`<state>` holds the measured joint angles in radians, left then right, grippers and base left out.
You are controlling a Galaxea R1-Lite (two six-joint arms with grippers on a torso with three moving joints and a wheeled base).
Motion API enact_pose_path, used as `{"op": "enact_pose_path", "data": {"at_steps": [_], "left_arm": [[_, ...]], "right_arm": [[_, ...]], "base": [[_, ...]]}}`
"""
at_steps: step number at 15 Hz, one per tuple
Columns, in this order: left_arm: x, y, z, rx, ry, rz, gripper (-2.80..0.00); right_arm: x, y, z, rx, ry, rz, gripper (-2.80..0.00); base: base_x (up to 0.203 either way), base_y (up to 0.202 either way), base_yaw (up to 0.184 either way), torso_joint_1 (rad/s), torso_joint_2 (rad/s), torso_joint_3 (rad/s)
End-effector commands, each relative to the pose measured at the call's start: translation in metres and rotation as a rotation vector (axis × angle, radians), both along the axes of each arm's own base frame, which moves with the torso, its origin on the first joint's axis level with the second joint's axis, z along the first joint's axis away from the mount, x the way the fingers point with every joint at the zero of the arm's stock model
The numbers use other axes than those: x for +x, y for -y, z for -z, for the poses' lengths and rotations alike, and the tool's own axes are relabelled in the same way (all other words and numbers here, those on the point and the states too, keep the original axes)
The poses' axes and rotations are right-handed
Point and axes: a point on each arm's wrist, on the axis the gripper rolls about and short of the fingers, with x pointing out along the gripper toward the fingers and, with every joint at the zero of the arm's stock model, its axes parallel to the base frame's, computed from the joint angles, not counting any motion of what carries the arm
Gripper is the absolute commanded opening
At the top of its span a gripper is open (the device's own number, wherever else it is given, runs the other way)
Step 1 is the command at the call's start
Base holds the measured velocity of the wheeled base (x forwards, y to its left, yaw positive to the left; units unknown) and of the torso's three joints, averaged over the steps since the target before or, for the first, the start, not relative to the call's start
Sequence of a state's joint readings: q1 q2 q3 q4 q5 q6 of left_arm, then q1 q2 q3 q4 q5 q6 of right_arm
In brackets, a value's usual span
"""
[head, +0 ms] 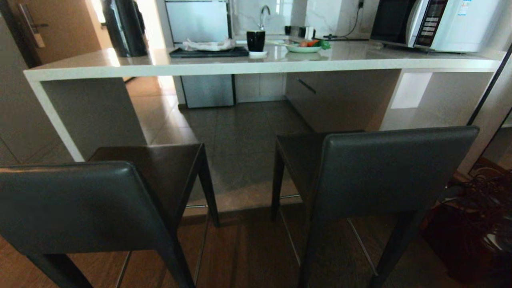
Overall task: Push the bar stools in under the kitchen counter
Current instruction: Push the gray chair back under the dining table
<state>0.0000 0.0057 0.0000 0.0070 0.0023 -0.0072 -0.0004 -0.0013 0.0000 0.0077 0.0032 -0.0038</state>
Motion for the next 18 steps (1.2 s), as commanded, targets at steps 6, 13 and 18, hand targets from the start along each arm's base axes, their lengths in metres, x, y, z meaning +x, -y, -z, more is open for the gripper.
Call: {"op": "enact_pose_path", "data": {"at_steps": [6,13,18], "left_arm": [[0.0000,-0.0001,0.0000,-0.001,-0.001,0.001,-2.80],[0.0000,-0.0001,-0.0001,-0.001,0.000,0.001,-2.80],[0.0000,-0.0001,0.0000,-0.001,-0.001,0.001,-2.80]], "right_arm": [[0.0001,0.0000,0.0000,-0.001,-0.001,0.000,-2.80],[0.0001,0.0000,0.0000,-0.001,-0.001,0.001,-2.80],[0.0001,-0.0001,0.0000,-0.001,-0.001,0.000,-2.80]], "base": [[0.000,0.017,-0.005,-0.001,0.00,0.001],[0.000,0.192,0.000,0.001,0.00,0.003],[0.000,0.198,-0.002,0.004,0.00,0.003]]}}
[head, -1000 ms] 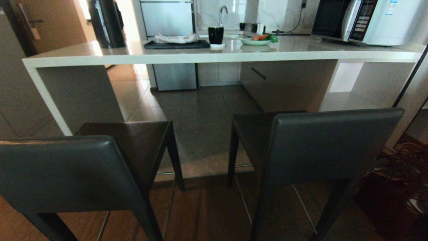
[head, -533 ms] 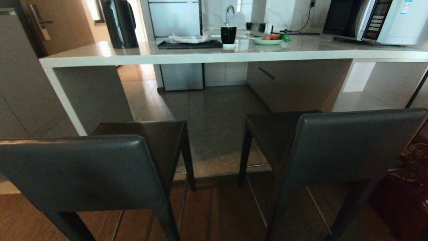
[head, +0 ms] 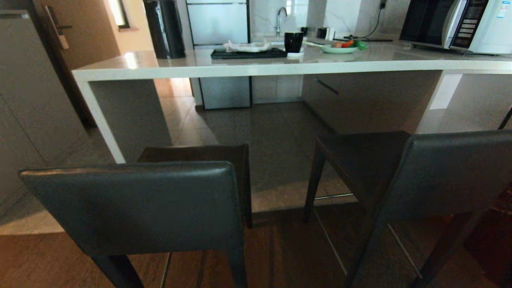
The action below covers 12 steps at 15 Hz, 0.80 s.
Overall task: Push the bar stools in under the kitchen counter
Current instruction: Push the gray chair back under the dining table
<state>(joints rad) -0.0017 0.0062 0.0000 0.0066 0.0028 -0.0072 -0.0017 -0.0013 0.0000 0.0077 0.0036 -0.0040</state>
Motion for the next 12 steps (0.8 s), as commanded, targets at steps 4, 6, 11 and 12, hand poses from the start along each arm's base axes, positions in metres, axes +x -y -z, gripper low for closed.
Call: {"op": "enact_pose_path", "data": {"at_steps": [4,6,11,12], "left_arm": [[0.0000,0.0000,0.0001,0.000,-0.001,0.000,-2.80],[0.0000,0.0000,0.0000,0.000,0.000,0.000,-2.80],[0.0000,0.0000,0.0001,0.000,-0.001,0.000,-2.80],[0.0000,0.0000,0.0001,0.000,-0.001,0.000,-2.80]], "right_arm": [[0.0001,0.0000,0.0000,-0.001,-0.001,0.000,-2.80],[0.0001,0.0000,0.0000,-0.001,-0.001,0.000,-2.80],[0.0001,0.0000,0.0000,-0.001,-0.001,-0.001,-2.80],[0.0000,0.0000,0.0000,-0.001,0.000,-0.001,-2.80]], "base": [[0.000,0.197,-0.003,0.001,0.00,0.002],[0.000,0.196,-0.001,0.000,0.00,0.001],[0.000,0.196,-0.003,0.002,0.00,0.003],[0.000,0.172,0.000,0.000,0.00,0.000]]}}
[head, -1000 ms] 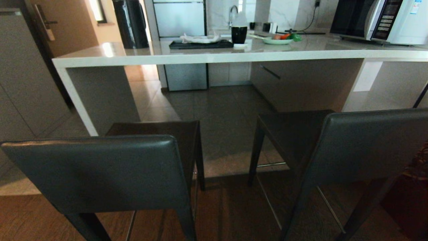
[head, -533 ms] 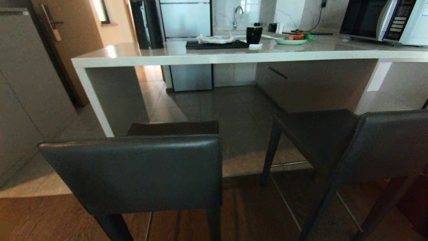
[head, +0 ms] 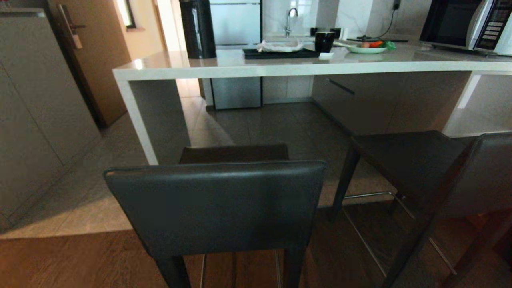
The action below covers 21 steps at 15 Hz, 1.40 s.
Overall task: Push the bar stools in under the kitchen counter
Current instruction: Push the gray chair back under the dining table
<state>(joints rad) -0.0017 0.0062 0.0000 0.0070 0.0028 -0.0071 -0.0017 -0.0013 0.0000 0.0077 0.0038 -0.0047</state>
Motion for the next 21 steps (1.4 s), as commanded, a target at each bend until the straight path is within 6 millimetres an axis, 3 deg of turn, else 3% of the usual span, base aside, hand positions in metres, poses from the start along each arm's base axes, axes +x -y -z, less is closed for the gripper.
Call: {"op": "enact_pose_path", "data": {"at_steps": [1,21], "left_arm": [[0.0000,0.0000,0.0001,-0.001,-0.001,0.000,-2.80],[0.0000,0.0000,-0.0001,-0.001,0.001,0.000,-2.80]], "right_arm": [[0.0000,0.0000,0.0000,0.000,0.000,-0.001,-2.80],[0.0000,0.0000,0.0000,0.000,0.000,-0.001,-2.80]], "base": [[0.000,0.123,-0.011,0.007,-0.01,0.002],[0.000,0.003,0.000,0.000,0.00,0.000]]}}
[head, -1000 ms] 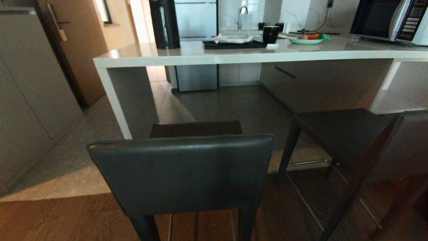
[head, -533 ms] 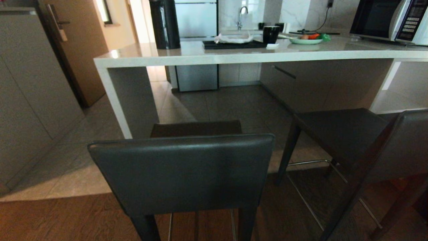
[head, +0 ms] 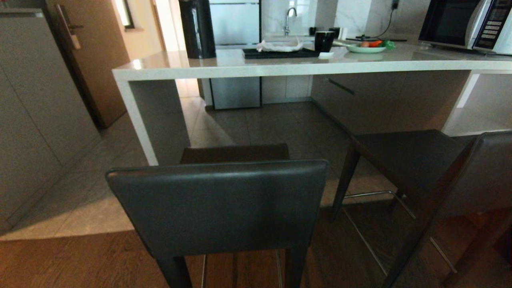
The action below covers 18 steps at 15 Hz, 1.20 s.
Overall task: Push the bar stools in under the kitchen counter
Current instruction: Push the gray chair back under the dining table
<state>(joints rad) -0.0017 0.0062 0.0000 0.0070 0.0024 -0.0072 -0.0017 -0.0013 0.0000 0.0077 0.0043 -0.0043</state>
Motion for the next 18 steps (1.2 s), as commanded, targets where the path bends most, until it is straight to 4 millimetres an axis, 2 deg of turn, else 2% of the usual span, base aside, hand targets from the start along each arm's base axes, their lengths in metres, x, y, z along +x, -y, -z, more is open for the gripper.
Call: {"op": "enact_pose_path", "data": {"at_steps": [1,18], "left_arm": [[0.0000,0.0000,0.0000,0.000,0.000,-0.001,-2.80],[0.0000,0.0000,0.0000,0.007,0.001,-0.002,-2.80]], "right_arm": [[0.0000,0.0000,0.0000,0.000,0.000,-0.001,-2.80],[0.0000,0.0000,-0.0002,-0.003,0.002,-0.001,-2.80]], "base": [[0.000,0.000,0.000,0.000,0.00,0.000],[0.000,0.000,0.000,0.000,0.00,0.000]]}}
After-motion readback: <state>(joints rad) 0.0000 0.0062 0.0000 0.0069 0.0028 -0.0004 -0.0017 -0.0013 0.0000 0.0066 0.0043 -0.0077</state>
